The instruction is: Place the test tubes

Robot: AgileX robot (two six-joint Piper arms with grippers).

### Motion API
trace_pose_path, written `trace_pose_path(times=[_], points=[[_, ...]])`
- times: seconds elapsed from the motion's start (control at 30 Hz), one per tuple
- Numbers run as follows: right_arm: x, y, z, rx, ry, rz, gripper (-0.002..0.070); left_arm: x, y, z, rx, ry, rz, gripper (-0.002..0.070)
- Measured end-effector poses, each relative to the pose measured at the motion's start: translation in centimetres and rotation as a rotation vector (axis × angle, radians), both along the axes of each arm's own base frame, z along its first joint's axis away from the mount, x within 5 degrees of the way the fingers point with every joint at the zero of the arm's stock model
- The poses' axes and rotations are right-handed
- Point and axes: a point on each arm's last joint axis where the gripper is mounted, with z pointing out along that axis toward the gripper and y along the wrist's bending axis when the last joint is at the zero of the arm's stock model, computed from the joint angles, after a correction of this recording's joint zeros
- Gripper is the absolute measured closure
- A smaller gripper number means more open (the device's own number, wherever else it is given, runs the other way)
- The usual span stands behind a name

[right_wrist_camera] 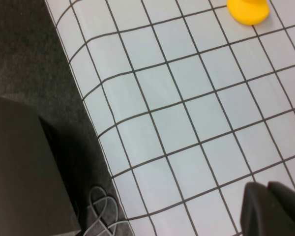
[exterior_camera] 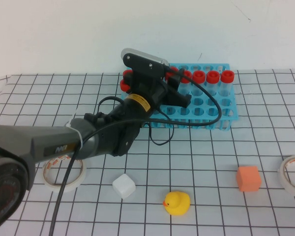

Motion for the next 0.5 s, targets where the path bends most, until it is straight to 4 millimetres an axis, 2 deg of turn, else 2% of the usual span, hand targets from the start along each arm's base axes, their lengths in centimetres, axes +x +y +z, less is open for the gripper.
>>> trace_pose_path(times=[0.1, 0.3, 0.5], points=[[0.00, 0.00, 0.00, 0.000, 0.000, 0.000, 0.0678, -0.03, -0.05, -0.12, 0.014, 0.006, -0.006, 0.0411], [0.00, 0.00, 0.00, 0.000, 0.000, 0.000, 0.0678, -0.04, -0.06, -0.20, 0.025, 0.011, -0.008, 0.0354], [0.00, 0.00, 0.00, 0.000, 0.000, 0.000, 0.0678, -0.13, -0.01, 0.23, 0.032, 0.007, -0.008, 0.0343]])
